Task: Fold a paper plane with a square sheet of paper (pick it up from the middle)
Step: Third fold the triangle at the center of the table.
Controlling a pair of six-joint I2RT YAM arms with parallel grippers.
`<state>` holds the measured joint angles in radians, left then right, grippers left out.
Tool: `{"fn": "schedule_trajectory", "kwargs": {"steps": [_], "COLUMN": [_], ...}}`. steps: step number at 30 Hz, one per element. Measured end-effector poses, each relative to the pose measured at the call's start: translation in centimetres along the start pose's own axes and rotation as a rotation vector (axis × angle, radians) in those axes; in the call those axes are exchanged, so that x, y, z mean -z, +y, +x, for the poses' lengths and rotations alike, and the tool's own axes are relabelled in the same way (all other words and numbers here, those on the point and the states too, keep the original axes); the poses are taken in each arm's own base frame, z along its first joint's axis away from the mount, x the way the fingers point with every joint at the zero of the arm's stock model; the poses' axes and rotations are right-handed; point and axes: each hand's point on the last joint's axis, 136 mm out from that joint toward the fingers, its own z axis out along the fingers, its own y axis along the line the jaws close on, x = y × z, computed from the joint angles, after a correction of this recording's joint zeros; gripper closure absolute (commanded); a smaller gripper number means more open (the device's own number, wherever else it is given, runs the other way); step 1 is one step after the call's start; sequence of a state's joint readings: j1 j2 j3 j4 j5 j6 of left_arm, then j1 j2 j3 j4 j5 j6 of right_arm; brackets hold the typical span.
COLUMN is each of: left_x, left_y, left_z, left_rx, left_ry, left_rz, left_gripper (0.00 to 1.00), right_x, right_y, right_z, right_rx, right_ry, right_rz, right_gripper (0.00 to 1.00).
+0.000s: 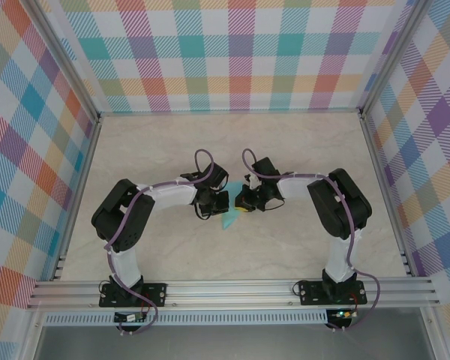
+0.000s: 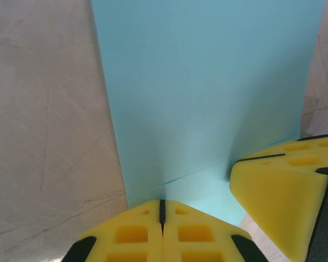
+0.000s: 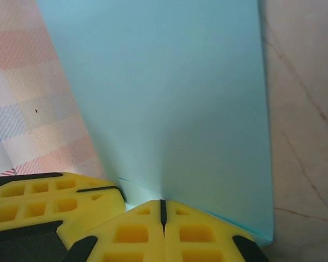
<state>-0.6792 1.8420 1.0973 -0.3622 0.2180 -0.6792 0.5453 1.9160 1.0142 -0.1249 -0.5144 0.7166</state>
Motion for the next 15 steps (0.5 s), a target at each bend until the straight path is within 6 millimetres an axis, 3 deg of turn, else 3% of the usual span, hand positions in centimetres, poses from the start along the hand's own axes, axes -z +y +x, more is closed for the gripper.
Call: {"fn": "schedule_trajectory", "kwargs": {"steps": [8, 15], "left_x": [1.9, 1.5], "left_y": [-2.8, -3.6], "left_z": [0.5, 1.7], "left_rx": [-0.017, -0.014], "left_ry": [-0.024, -0.006], "left_rz": [0.156, 0.198], "left_gripper": [1.00, 1.00], "right_x": [0.0, -0.1], "right_y": [0.0, 0.0], "right_z": [0.0, 0.1], "right_rx": [0.001, 0.002], "right_ry": [-0.003, -0.002], "right_rz": [0.004, 0.006], "right_gripper": [1.00, 1.00]}}
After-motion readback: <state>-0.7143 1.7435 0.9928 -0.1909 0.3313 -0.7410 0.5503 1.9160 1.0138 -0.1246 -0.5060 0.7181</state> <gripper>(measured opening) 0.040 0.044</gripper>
